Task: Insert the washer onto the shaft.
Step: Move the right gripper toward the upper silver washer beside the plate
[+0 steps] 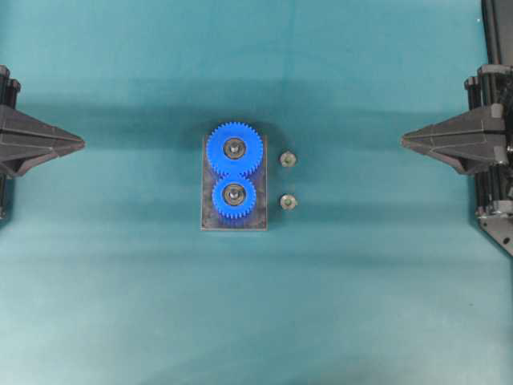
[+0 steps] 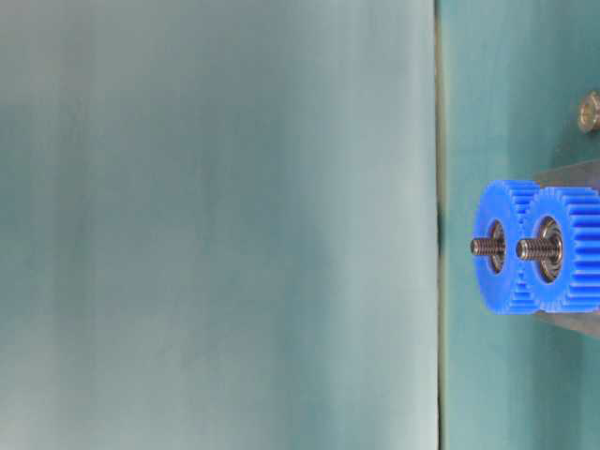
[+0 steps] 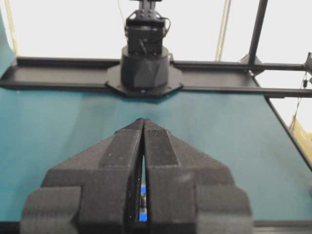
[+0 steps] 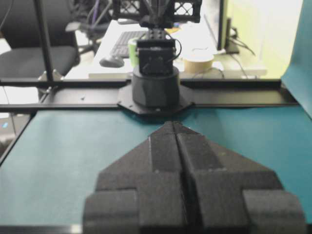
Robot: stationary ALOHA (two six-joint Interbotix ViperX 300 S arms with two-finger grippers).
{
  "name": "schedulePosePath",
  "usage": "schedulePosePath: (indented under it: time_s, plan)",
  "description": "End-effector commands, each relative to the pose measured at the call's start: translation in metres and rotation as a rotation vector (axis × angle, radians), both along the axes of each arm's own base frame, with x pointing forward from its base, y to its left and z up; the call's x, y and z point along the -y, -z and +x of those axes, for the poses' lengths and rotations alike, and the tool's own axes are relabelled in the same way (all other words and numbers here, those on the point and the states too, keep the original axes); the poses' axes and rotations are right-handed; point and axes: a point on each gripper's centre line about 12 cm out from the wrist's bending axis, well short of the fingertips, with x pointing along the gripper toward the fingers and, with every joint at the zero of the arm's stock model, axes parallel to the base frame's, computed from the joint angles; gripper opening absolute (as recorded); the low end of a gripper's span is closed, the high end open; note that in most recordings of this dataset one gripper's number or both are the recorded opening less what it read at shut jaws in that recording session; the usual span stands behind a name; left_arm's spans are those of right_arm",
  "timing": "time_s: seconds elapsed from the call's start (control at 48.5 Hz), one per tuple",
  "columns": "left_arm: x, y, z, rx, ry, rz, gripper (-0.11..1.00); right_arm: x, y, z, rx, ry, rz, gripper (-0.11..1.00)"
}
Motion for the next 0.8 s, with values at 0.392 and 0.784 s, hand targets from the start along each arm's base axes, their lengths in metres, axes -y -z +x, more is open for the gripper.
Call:
schedulePosePath:
  time_s: [0.392,0.784]
  plan:
    - [0.007,0.023,0.035,-0.227,0.032,-0.015,0.0,0.017,0.038,0.019,-0.467,0.095,0.193,0.01]
    - [0.004,0.027,0.047,-0.347,0.014,-0.011,0.0,0.04,0.098,0.097,-0.995,0.163,0.23,0.01]
